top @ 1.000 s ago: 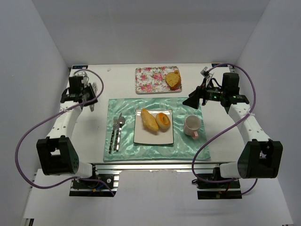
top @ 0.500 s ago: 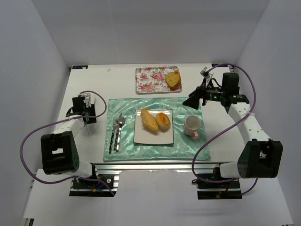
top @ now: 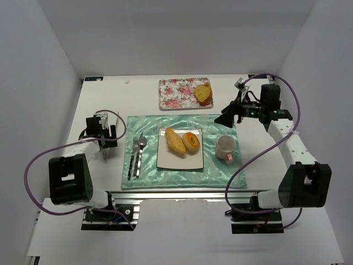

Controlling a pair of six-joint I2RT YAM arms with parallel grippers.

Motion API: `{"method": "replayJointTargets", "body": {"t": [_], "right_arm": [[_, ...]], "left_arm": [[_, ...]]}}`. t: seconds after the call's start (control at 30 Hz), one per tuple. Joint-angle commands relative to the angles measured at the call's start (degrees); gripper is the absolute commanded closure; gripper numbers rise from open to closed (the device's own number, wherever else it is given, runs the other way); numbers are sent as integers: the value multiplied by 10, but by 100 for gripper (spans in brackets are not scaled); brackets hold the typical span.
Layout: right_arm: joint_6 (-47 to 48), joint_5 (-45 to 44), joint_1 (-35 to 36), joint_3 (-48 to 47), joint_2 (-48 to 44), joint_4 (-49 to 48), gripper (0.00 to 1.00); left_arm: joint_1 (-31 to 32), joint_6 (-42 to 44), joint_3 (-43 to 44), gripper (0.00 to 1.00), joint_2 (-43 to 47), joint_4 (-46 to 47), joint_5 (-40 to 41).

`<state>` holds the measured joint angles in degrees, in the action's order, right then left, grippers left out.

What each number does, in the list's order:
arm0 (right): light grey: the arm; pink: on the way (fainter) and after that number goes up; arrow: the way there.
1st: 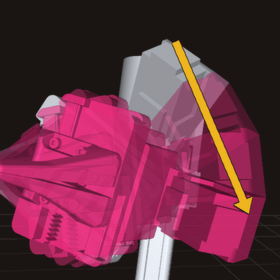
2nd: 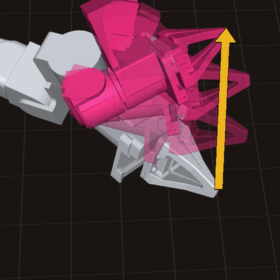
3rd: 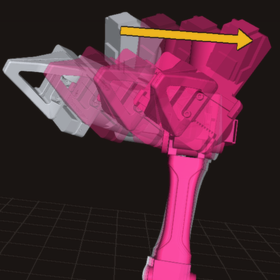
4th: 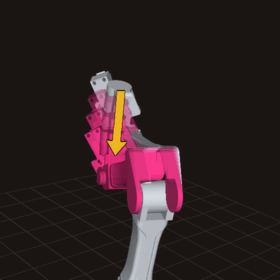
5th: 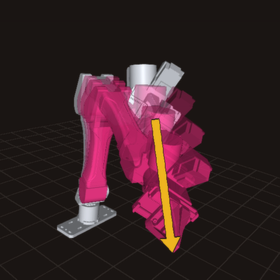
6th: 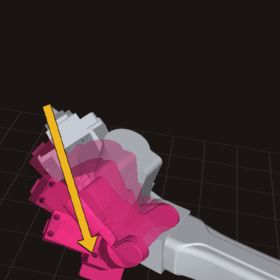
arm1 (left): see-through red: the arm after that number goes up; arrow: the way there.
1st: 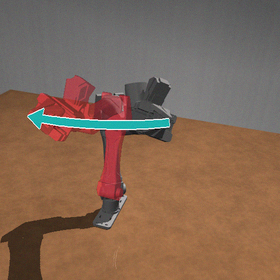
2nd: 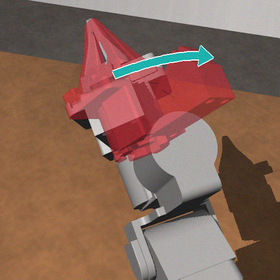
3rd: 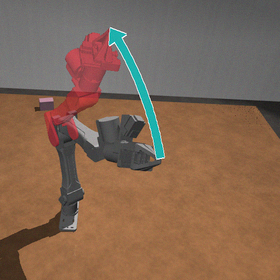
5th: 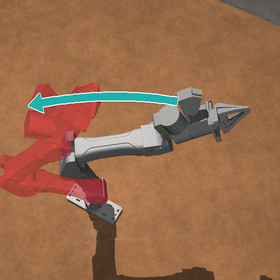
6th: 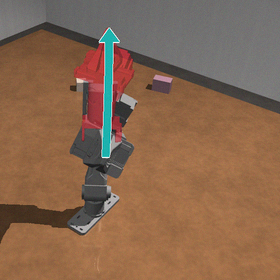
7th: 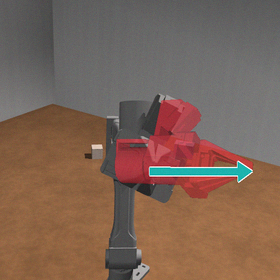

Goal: Place the bread

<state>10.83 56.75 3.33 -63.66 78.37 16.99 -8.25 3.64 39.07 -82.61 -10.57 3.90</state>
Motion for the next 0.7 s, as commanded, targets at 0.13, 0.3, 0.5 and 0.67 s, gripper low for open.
{"method": "replayJointTargets", "body": {"t": [0.13,0.3,0.5,0.67], "right_arm": [[22,-5,-3,-45,3,42,11],[-49,-127,-5,-79,-5,54,11],[-123,-264,-6,-100,-20,44,11],[-132,-288,-10,-104,-11,35,11]], "left_arm": [[-1,-30,71,10,86,-85,25],[-1,-98,149,2,169,-156,-117],[0,-218,124,2,266,-69,-263],[-1,-264,104,2,299,-15,-305]]}}
